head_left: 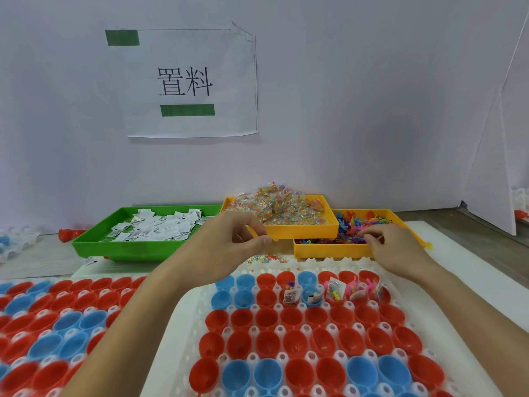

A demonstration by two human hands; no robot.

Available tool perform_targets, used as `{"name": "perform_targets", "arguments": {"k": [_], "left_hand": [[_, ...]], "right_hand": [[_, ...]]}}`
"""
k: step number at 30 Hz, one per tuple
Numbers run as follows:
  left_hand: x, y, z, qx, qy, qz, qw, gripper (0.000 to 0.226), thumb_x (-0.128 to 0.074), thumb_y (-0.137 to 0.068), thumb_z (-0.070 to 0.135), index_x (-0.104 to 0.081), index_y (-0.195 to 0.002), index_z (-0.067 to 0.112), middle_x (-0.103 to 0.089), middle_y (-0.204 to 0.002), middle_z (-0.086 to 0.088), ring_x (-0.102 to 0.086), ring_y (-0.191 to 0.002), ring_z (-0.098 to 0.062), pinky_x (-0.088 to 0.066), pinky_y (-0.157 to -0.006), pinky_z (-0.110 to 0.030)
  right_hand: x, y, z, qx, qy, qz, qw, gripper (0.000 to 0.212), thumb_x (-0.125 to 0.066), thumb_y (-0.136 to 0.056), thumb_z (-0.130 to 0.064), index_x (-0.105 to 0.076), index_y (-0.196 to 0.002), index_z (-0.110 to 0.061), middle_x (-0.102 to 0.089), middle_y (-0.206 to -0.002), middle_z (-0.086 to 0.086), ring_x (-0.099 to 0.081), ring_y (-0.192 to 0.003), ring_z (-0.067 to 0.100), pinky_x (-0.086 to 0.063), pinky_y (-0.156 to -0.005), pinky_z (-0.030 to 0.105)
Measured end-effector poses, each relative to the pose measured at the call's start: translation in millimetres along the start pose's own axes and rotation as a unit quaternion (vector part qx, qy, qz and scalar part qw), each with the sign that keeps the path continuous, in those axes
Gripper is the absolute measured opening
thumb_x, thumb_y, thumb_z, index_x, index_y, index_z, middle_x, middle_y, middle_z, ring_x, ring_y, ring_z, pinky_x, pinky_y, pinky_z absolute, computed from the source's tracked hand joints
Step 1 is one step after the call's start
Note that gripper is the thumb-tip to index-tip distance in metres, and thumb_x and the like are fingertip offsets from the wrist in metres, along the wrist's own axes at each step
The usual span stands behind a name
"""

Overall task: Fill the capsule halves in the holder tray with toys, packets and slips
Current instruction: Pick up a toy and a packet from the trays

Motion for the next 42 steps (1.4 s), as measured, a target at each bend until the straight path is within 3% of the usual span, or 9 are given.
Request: {"name": "perform_targets", "arguments": {"k": [8, 13, 17, 21, 23, 27, 32, 36, 42], "left_hand": [[1, -1, 0, -0.002, -0.004, -0.001, 1.000, 0.009, -0.064, -0.093, 0.034, -0.069, -0.091, 0.026, -0.062, -0.061, 0.016, -0.054, -0.059, -0.007, -0.047, -0.063, -0.028], [2, -1, 1, -0.003, -0.002, 0.004, 1.000, 0.009, -0.065, -0.093, 0.033, -0.069, -0.090, 0.026, -0.062, -0.062, 0.012, -0.056, -0.062, -0.010, -0.049, -0.065, -0.033], [2, 0, 2, -0.001, 0.000, 0.003, 1.000, 0.009, -0.065, -0.093, 0.033, -0.069, -0.092, 0.025, -0.063, -0.064, 0.009, -0.057, -0.063, -0.012, -0.051, -0.066, -0.037], [3, -1, 3, 0.000, -0.002, 0.004, 1.000, 0.009, -0.064, -0.093, 0.033, -0.069, -0.091, 0.026, -0.063, -0.062, 0.011, -0.057, -0.062, -0.011, -0.049, -0.065, -0.034], [2, -1, 3, 0.001, -0.005, 0.005, 1.000, 0.009, -0.064, -0.093, 0.034, -0.069, -0.092, 0.026, -0.063, -0.064, 0.010, -0.057, -0.063, -0.011, -0.048, -0.065, -0.031], [3, 0, 3, 0.000, -0.009, 0.005, 1.000, 0.010, -0.064, -0.093, 0.035, -0.069, -0.093, 0.027, -0.066, -0.071, 0.006, -0.062, -0.069, -0.019, -0.052, -0.069, -0.035], [1, -1, 1, 0.001, -0.011, 0.004, 1.000, 0.009, -0.064, -0.093, 0.036, -0.069, -0.092, 0.028, -0.066, -0.071, 0.007, -0.060, -0.066, -0.013, -0.053, -0.069, -0.035], [-1, -2, 0, 0.001, -0.004, -0.003, 1.000, 0.007, -0.065, -0.092, 0.035, -0.068, -0.090, 0.029, -0.066, -0.067, 0.014, -0.056, -0.059, -0.004, -0.050, -0.061, -0.026], [-2, -2, 0, 0.001, 0.002, -0.005, 1.000, 0.007, -0.066, -0.092, 0.034, -0.069, -0.090, 0.028, -0.066, -0.066, 0.015, -0.056, -0.059, -0.004, -0.049, -0.062, -0.025]], "right_hand": [[7, 0, 5, -0.012, -0.035, 0.029, 0.999, 0.019, -0.062, -0.097, -0.010, -0.075, -0.111, -0.010, -0.069, -0.122, 0.007, -0.050, -0.097, 0.012, -0.037, -0.086, 0.024], [12, -3, 11, -0.020, -0.029, 0.049, 0.998, 0.023, -0.058, -0.097, -0.003, -0.075, -0.111, -0.009, -0.069, -0.123, 0.010, -0.060, -0.110, 0.023, -0.040, -0.089, 0.025], [15, -7, 24, -0.047, 0.029, 0.036, 0.998, 0.026, -0.054, -0.096, -0.001, -0.078, -0.104, -0.008, -0.070, -0.121, 0.013, -0.061, -0.113, 0.029, -0.047, -0.097, 0.035], [15, -13, 38, -0.076, 0.071, 0.014, 0.995, 0.023, -0.058, -0.096, -0.013, -0.078, -0.090, -0.006, -0.074, -0.091, 0.008, -0.063, -0.073, 0.019, -0.052, -0.070, 0.033], [14, -15, 42, -0.075, 0.081, 0.008, 0.994, 0.024, -0.058, -0.097, -0.017, -0.077, -0.086, -0.008, -0.070, -0.078, 0.002, -0.060, -0.063, 0.015, -0.050, -0.062, 0.031], [13, -15, 40, -0.039, 0.060, 0.003, 0.997, 0.025, -0.061, -0.097, -0.021, -0.076, -0.083, -0.007, -0.072, -0.079, 0.006, -0.062, -0.069, 0.016, -0.046, -0.059, 0.027], [15, -13, 34, -0.003, 0.019, 0.005, 1.000, 0.018, -0.067, -0.094, -0.018, -0.078, -0.081, -0.012, -0.073, -0.080, 0.000, -0.062, -0.074, 0.009, -0.044, -0.062, 0.027], [16, -11, 32, 0.005, 0.018, 0.028, 0.999, 0.012, -0.069, -0.093, -0.015, -0.080, -0.091, -0.012, -0.073, -0.086, 0.001, -0.059, -0.076, 0.010, -0.045, -0.075, 0.030], [19, -8, 25, 0.024, -0.017, 0.024, 0.999, 0.007, -0.072, -0.090, -0.015, -0.078, -0.091, -0.017, -0.070, -0.088, -0.004, -0.061, -0.079, 0.007, -0.041, -0.068, 0.018]]}}
Point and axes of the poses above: each hand's wrist, its own y-axis away from the middle knuckle, its own x-axis out of the back of the hand, z = x × y, the point moved 4 cm from there along -y, towards the middle knuckle
